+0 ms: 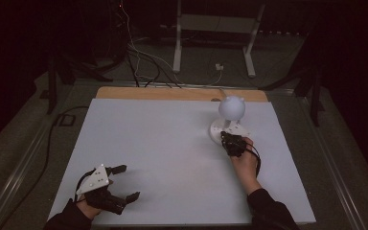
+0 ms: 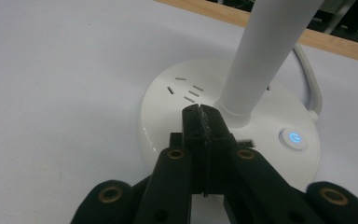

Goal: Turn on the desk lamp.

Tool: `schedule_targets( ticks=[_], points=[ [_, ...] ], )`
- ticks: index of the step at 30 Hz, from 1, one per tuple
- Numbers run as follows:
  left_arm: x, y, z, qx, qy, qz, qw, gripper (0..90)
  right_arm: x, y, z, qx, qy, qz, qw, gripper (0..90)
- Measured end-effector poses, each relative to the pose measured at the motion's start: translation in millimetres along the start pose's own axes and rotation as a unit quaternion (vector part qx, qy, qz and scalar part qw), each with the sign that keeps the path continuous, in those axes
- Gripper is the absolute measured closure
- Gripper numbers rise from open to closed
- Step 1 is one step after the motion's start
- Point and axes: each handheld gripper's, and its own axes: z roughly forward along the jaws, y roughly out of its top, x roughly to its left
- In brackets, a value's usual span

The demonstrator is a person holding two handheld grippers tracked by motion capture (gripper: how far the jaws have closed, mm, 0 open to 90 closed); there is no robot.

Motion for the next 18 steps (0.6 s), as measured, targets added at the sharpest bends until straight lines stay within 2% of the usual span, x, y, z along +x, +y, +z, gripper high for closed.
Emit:
schedule_targets(
  ticks=[7, 13, 15, 16, 18],
  points=[
    [-0.1, -0.2, 0.4, 0.001, -0.001, 0.0, 1.0, 0.2, 0.7, -0.9, 0.8, -0.004, -0.001, -0.008, 1.0, 90.0],
    [-0.3, -0.1, 0.2, 0.001, -0.001, 0.001, 1.0, 0.2, 1.3, -1.5, 1.4, -0.007, 0.002, -0.002, 1.0, 90.0],
    [0.0, -0.1, 0.2, 0.0, -0.002, 0.0, 1.0, 0.2, 0.7, -1.4, 1.2, -0.008, 0.004, 0.0, 1.0, 88.3],
    [0.2, -0.1, 0.3, 0.0, -0.002, 0.0, 1.0, 0.2, -0.5, -2.0, 0.4, -0.013, 0.01, -0.003, 0.9999, 81.9],
    [0.1, -0.1, 0.3, 0.001, -0.002, 0.0, 1.0, 0.2, -1.9, -0.8, -2.0, -0.018, 0.009, -0.004, 0.9998, 78.6]
  ],
)
